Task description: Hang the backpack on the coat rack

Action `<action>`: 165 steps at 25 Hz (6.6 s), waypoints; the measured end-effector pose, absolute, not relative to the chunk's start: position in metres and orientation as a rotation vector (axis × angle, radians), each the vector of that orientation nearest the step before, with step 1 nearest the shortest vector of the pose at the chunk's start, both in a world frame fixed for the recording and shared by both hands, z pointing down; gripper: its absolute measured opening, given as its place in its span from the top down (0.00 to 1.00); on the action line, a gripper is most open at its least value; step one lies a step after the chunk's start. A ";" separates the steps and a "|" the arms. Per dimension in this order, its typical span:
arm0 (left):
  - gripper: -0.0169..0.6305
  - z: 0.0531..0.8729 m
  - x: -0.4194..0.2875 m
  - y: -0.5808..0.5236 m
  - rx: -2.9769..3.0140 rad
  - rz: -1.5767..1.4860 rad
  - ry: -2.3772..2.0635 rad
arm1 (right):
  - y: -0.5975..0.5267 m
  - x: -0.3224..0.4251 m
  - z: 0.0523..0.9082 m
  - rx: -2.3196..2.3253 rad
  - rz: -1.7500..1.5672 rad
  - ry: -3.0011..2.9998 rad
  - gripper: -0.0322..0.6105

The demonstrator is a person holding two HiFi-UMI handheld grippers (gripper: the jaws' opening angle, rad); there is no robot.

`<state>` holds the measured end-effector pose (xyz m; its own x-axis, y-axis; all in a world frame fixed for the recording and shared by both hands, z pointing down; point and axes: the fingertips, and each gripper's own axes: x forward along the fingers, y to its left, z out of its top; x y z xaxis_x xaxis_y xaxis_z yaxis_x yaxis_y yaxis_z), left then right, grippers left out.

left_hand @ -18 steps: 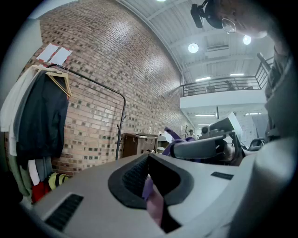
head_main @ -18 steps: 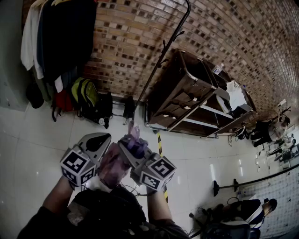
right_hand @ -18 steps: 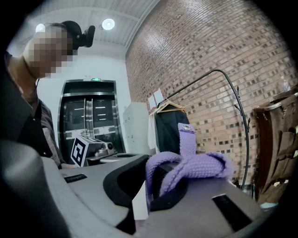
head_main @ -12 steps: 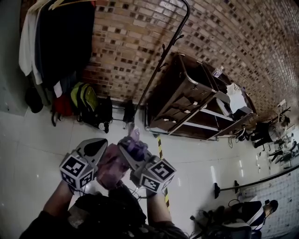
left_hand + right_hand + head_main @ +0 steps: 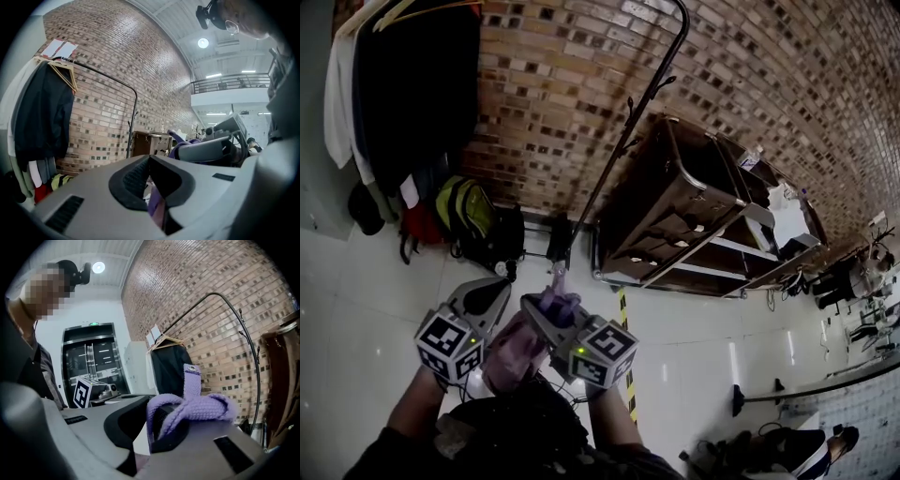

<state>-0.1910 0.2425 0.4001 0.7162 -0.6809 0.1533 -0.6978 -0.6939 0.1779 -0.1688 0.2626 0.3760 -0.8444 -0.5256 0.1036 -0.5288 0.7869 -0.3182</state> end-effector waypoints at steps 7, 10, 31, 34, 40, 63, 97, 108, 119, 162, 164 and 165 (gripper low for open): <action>0.95 0.406 -0.147 0.176 2.682 0.141 -1.135 | 0.192 -0.127 0.378 0.818 0.511 -2.963 0.95; 0.95 0.402 -0.127 0.149 2.690 0.154 -1.155 | 0.162 -0.107 0.375 0.803 0.487 -2.972 0.95; 0.95 0.407 -0.035 0.003 2.659 0.135 -1.165 | 0.022 -0.017 0.378 0.737 0.451 -2.966 0.95; 0.95 0.413 -0.035 -0.017 2.667 0.147 -1.161 | 0.002 -0.015 0.381 0.753 0.460 -2.963 0.95; 0.95 0.426 -0.039 -0.073 2.664 0.121 -1.140 | -0.048 -0.020 0.389 0.762 0.451 -2.942 0.95; 0.95 0.418 -0.041 -0.321 2.739 0.138 -1.020 | -0.314 -0.036 0.345 0.814 0.326 -2.940 0.95; 0.95 0.412 0.011 -0.456 2.698 0.130 -1.051 | -0.456 0.060 0.276 1.064 0.232 -3.002 0.95; 0.95 0.421 0.033 -0.449 2.700 0.166 -1.006 | -0.444 0.085 0.306 1.163 0.369 -3.015 0.95; 0.95 0.427 0.040 -0.446 2.698 0.190 -0.973 | -0.443 0.103 0.313 1.325 0.365 -3.009 0.95; 0.95 0.444 0.052 -0.422 2.725 0.219 -0.863 | -0.421 0.121 0.367 1.415 0.308 -2.953 0.94; 0.95 0.442 0.049 -0.422 2.726 0.213 -0.877 | -0.420 0.118 0.368 1.434 0.284 -2.923 0.93; 0.95 0.441 0.048 -0.422 2.727 0.211 -0.883 | -0.420 0.118 0.369 1.447 0.267 -2.906 0.93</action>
<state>0.0477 -0.4217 0.4411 0.8041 -0.5530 0.2181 -0.5919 -0.7791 0.2065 0.1179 -0.4195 0.3687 -0.5999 -0.7995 -0.0305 -0.7806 0.5932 -0.1972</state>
